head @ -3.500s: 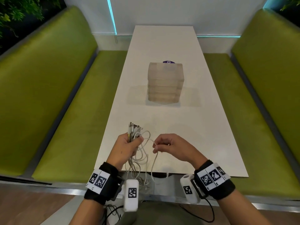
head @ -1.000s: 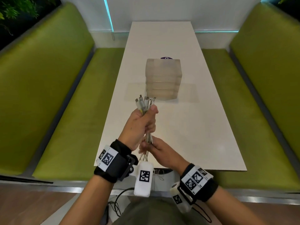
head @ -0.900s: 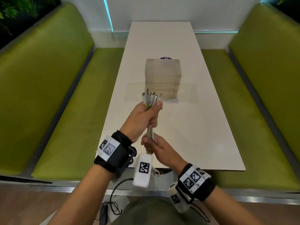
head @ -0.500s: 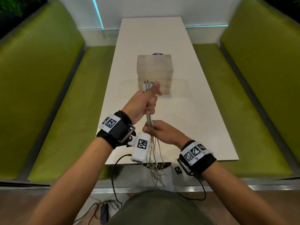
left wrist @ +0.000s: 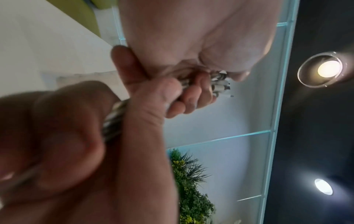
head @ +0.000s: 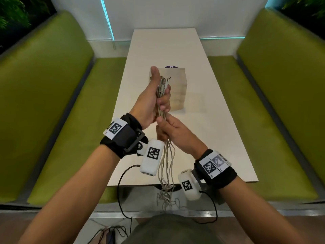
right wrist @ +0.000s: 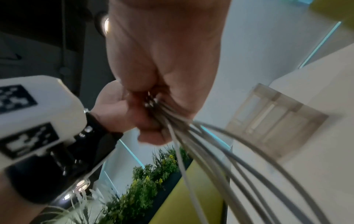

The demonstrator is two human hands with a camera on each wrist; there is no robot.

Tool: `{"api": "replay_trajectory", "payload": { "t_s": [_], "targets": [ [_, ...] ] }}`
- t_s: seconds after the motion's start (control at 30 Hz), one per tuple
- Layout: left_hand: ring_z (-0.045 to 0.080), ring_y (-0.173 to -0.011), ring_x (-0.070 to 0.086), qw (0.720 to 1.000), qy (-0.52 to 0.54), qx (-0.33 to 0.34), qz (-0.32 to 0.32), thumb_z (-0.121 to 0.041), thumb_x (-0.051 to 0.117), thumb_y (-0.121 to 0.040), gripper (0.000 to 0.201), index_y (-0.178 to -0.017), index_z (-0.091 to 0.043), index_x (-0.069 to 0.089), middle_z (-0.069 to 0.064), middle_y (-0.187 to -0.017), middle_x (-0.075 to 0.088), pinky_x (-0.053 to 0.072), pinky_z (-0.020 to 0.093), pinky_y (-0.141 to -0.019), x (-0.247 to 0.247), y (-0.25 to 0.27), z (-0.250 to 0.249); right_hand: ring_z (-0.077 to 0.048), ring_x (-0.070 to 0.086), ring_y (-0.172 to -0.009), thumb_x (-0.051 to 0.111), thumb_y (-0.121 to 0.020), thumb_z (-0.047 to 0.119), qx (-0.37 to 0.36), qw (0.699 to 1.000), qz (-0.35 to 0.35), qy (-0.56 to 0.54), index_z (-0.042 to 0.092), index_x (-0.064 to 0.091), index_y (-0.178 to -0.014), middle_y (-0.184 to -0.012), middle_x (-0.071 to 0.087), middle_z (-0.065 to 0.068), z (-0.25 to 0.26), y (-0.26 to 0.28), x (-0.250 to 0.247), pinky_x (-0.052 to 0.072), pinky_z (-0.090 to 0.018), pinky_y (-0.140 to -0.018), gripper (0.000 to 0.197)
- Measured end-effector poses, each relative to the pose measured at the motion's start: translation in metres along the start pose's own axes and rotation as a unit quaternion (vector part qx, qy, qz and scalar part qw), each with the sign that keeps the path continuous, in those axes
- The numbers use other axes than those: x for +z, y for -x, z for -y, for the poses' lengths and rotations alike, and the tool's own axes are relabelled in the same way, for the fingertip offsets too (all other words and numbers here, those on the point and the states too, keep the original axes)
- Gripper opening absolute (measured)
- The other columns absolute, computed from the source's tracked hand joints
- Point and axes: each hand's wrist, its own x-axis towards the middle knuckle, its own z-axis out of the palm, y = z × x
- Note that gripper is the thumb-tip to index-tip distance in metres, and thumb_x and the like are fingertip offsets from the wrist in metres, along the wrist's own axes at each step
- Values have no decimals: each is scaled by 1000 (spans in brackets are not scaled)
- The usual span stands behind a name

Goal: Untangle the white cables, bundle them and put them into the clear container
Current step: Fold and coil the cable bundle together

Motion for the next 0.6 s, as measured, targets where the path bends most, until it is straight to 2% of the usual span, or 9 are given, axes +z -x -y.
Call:
{"api": "replay_trajectory", "payload": {
  "t_s": [0.07, 0.1, 0.13, 0.2, 0.3, 0.37, 0.43, 0.5, 0.6],
  "targets": [
    [13, -47, 28, 999, -50, 10, -9, -78, 20, -79, 66, -67, -18, 44, -9, -46, 24, 30, 25, -53, 0, 1, -1, -14, 65, -83, 36, -101, 30, 29, 999, 14, 40, 12, 50, -115, -88, 64, -6, 12, 0, -5, 53, -22, -79, 27],
    [13, -48, 30, 997, -72, 13, -14, -81, 19, -76, 68, -68, -18, 44, -9, -47, 25, 31, 25, -54, -1, 2, -2, -15, 63, -103, 38, -98, 40, 40, 995, 2, 92, 13, 48, -126, -108, 65, -5, 17, -2, -10, 50, -26, -91, 40],
    [13, -47, 30, 996, -83, 18, -20, -86, 19, -71, 73, -69, -18, 43, -9, -47, 25, 31, 25, -53, -1, 3, -3, -14, 55, -118, 42, -93, 51, 46, 987, -20, 155, 16, 45, -132, -125, 59, -2, 22, -4, -16, 44, -29, -99, 53],
    [11, -44, 26, 996, -76, 31, -22, -88, 18, -60, 77, -68, -17, 45, -9, -47, 27, 30, 22, -50, 0, 6, -3, -13, 45, -130, 46, -77, 72, 41, 967, -92, 233, 20, 39, -139, -142, 47, 1, 32, -10, -27, 37, -34, -106, 82],
    [13, -49, 13, 1000, -14, 15, 11, -83, -7, -71, 93, -61, -17, 59, -4, -52, 22, 18, 27, -55, 2, 9, -1, -11, 54, -117, 48, -65, 80, 17, 976, -134, 172, 17, 48, -132, -130, 58, 1, 45, -17, -34, 42, -36, -102, 92],
    [12, -49, 12, 1000, 1, 1, 24, -82, -11, -73, 100, -70, -12, 60, -3, -55, 28, 13, 32, -57, 4, 9, 1, -14, 64, -87, 56, -74, 61, -19, 994, -77, 73, 12, 61, -114, -102, 67, -5, 50, -20, -31, 49, -35, -88, 63],
    [11, -47, 14, 1000, -2, -5, 19, -81, -13, -73, 97, -72, -10, 54, -6, -49, 31, 10, 33, -58, 7, 10, 0, -17, 61, -69, 60, -85, 37, -48, 997, -67, -3, 3, 63, -104, -85, 62, -13, 50, -23, -24, 51, -33, -73, 39],
    [12, -49, 15, 1000, -13, -6, 3, -80, -12, -75, 94, -70, -11, 51, -8, -44, 32, 9, 33, -58, 9, 11, -1, -18, 61, -68, 60, -91, 21, -65, 991, -113, 4, -3, 60, -106, -83, 62, -12, 48, -23, -19, 53, -30, -67, 29],
    [15, -54, 20, 999, -18, -9, -46, -80, -6, -77, 90, -69, -14, 54, -3, -51, 38, 12, 31, -57, 9, 12, 3, -15, 60, -64, 59, -93, 15, -83, 982, -165, 47, 4, 56, -111, -78, 63, -2, 42, -24, -8, 52, -27, -56, 21]
  ]
}}
